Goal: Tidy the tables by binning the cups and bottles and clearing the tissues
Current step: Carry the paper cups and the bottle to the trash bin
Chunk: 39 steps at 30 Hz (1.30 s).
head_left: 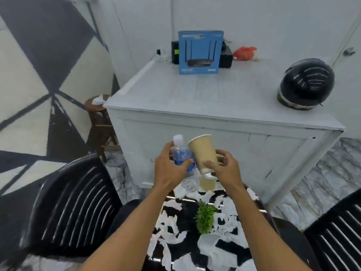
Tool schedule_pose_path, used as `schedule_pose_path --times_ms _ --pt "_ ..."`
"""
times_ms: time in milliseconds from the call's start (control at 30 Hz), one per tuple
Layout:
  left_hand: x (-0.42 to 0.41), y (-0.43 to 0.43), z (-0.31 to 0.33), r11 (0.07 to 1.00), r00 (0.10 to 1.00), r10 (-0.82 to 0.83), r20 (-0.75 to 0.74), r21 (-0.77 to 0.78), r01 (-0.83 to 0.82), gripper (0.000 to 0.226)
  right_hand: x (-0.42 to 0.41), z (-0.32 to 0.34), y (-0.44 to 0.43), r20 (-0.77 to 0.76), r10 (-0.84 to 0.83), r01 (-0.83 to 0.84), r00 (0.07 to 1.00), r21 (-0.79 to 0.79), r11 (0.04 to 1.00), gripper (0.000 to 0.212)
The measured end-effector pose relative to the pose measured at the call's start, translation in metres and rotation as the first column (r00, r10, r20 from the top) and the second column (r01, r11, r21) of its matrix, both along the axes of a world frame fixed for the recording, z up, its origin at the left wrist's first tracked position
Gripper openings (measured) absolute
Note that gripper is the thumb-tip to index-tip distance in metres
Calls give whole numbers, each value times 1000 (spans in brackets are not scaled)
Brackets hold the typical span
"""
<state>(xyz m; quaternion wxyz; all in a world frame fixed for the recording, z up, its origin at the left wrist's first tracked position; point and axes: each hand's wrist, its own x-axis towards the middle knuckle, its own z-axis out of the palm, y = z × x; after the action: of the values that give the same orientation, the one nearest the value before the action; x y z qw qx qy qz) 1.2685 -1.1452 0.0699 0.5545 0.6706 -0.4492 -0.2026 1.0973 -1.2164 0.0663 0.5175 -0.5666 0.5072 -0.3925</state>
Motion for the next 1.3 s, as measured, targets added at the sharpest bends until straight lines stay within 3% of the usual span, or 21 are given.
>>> schedule_pose_path --times_ms 300,633,800,1067,1300 --pt "171 251 -4 892 892 452 -11 17 -452 62 205 2 179 -96 387 -392 917 -49 919 65" --pt "282 520 -35 482 485 874 -12 133 -866 59 407 -30 394 -162 808 -818 566 15 576 63" --pt "324 608 -61 293 297 955 -18 218 -931 62 486 -64 473 -167 903 -904 395 105 414 65" --pt "416 703 -112 4 28 997 65 345 -939 54 620 -129 551 -174 950 -920 259 256 298 59" --pt "478 758 -142 -53 -39 998 39 431 -901 55 697 -172 608 -261 956 -885 132 404 232 54"
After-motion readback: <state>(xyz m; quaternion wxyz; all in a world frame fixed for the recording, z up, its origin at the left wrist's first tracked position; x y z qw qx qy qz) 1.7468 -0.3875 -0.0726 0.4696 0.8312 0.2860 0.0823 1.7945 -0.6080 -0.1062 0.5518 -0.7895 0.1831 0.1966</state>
